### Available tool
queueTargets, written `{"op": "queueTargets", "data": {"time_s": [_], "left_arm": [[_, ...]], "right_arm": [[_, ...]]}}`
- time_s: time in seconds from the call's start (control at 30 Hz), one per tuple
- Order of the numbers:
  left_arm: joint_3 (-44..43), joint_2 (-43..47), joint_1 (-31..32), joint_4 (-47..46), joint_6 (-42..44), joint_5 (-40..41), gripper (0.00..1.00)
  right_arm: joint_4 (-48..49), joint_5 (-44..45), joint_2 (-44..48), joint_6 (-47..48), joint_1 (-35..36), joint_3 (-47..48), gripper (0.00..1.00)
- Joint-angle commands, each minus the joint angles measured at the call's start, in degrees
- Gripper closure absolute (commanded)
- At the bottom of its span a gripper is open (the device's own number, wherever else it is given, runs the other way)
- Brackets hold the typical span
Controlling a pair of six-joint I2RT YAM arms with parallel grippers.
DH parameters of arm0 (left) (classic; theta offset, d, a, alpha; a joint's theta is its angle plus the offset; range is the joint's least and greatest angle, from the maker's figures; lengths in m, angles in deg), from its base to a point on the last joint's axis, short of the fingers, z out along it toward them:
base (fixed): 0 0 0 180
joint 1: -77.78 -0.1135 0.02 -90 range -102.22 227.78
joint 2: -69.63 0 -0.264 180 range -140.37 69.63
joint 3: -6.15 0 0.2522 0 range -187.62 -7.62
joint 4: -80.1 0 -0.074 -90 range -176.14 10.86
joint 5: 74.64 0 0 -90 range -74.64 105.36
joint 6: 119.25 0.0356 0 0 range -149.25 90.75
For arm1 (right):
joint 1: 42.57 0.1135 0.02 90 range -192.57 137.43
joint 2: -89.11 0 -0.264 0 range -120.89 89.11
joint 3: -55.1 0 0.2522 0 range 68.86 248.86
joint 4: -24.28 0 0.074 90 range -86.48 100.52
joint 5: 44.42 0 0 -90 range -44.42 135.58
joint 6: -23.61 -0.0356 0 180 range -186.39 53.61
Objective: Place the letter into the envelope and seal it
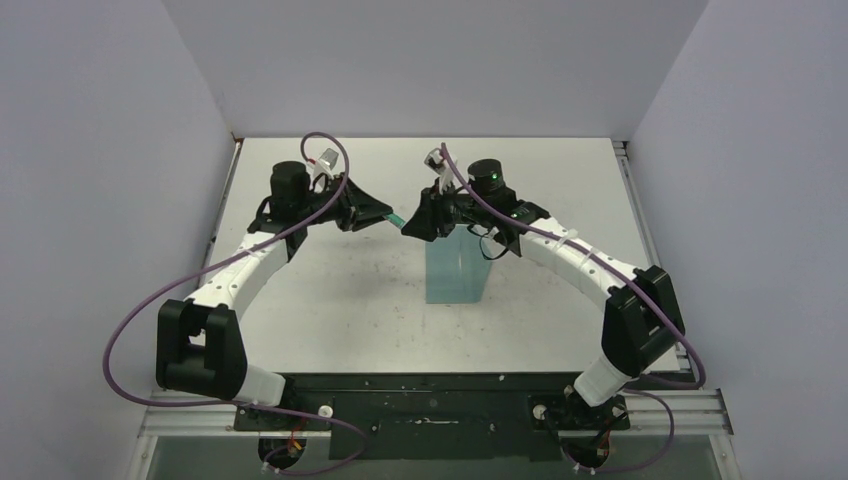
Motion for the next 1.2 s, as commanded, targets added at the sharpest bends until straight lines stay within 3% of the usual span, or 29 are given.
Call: {"op": "queueTargets", "data": {"time_s": [0.0,0.23,0.37,0.4,0.5,0.6,0.7,0.83,1.07,1.17], "left_arm": [[-0.51,1.73,-0.27,-3.78,-0.70,-1.16,1.00],[-0.10,1.74,-0.22,-5.71,-2.11,-0.85,1.00],[0.13,1.93,-0.20,-6.01,-2.27,-0.70,1.00],[0.31,1.96,-0.16,-6.47,-2.49,-0.52,0.97],[1.91,2.29,-0.05,-11.12,-4.85,-0.04,0.73],[5.57,3.24,0.27,-22.12,-9.35,1.99,0.51],[8.70,4.13,1.35,-30.90,-11.60,5.91,0.41],[12.23,5.65,2.70,-37.92,-11.40,11.85,0.47],[14.70,6.08,4.38,-44.42,-11.46,15.74,0.72],[14.96,5.33,4.65,-46.43,-11.54,15.45,0.74]], "right_arm": [[3.58,-3.45,-1.02,-0.05,0.70,3.07,0.66],[7.57,-2.33,-1.70,-2.58,0.82,3.13,0.74],[9.06,-3.00,-2.60,-3.53,0.78,3.84,0.91],[9.87,-3.12,-2.60,-4.18,0.77,3.74,0.94],[14.49,-2.80,-2.03,-7.47,0.88,2.40,0.95],[20.14,0.11,-0.98,-11.83,1.01,-0.11,0.95],[25.48,2.98,-0.20,-16.12,1.20,-2.61,0.95],[28.60,3.88,-0.21,-18.47,1.46,-3.84,0.95],[30.02,4.22,-0.21,-20.14,1.49,-4.38,0.95],[31.59,2.83,-0.33,-21.55,1.23,-4.64,0.95]]}}
